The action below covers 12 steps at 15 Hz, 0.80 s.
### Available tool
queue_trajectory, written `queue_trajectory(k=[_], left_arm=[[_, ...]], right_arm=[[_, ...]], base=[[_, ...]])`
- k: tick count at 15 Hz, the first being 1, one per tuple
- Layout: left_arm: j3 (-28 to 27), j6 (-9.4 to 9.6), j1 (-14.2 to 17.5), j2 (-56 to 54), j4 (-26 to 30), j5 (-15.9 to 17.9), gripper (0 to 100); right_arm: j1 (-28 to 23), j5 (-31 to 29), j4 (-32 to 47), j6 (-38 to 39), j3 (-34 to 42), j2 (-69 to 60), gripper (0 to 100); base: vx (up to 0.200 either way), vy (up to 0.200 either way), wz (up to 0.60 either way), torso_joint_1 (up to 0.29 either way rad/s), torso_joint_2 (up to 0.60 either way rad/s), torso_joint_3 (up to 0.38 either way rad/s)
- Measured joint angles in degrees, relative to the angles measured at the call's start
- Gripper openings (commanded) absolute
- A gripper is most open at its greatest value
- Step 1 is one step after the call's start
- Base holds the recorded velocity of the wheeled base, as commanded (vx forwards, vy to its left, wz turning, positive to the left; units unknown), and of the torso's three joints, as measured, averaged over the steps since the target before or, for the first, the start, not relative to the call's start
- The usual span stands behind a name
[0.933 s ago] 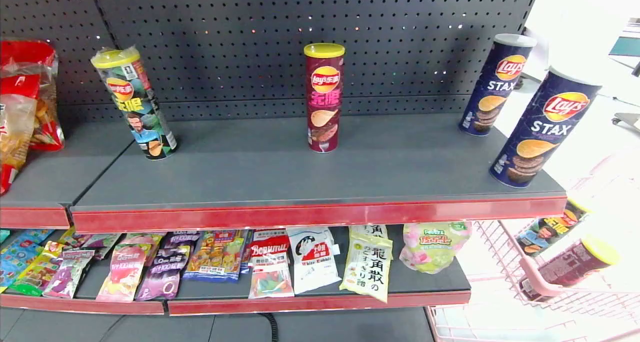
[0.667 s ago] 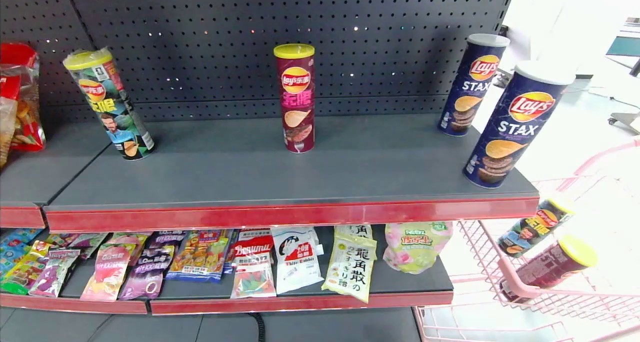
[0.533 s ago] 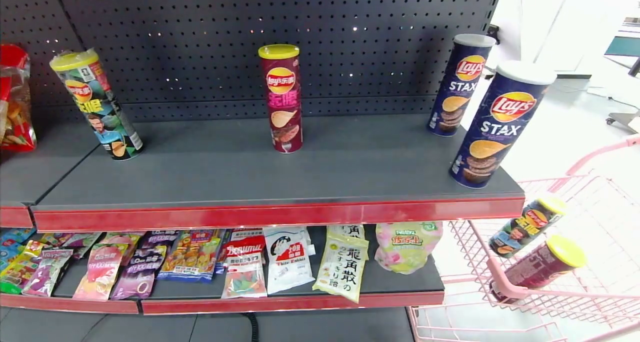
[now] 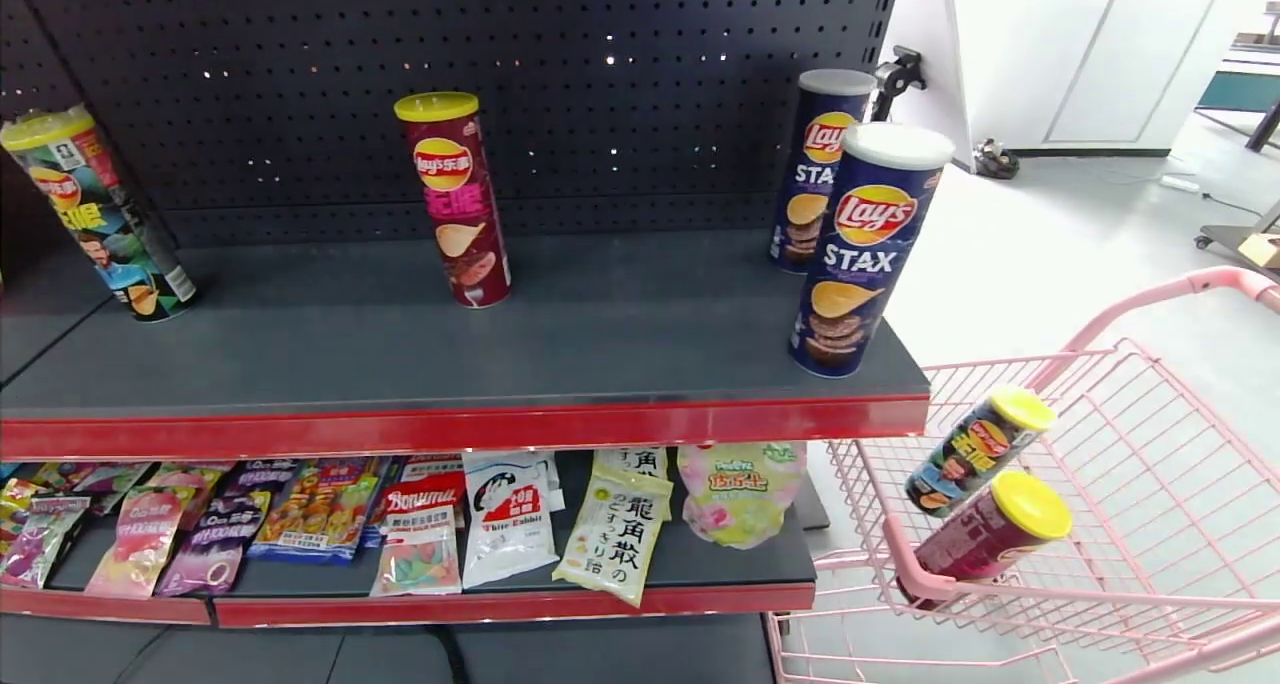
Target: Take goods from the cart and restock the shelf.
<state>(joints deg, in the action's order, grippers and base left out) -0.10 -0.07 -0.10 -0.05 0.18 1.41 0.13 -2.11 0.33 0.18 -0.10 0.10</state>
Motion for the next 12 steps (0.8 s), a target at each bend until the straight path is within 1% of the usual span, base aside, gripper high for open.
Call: queue_trajectory(k=[4,12], left_arm=[[0.0,0.0,0.1,0.0,0.0,0.0,100],[0.0,0.0,0.0,0.0,0.0,0.0,100]], right_arm=[[0.1,0.0,0.0,0.0,0.0,0.0,100],[0.0,0.0,0.0,0.0,0.0,0.0,100]], base=[[0.0,0.0,0.0,0.0,0.0,0.0],[0.0,0.0,-0.6,0.004,0.0,0.005]])
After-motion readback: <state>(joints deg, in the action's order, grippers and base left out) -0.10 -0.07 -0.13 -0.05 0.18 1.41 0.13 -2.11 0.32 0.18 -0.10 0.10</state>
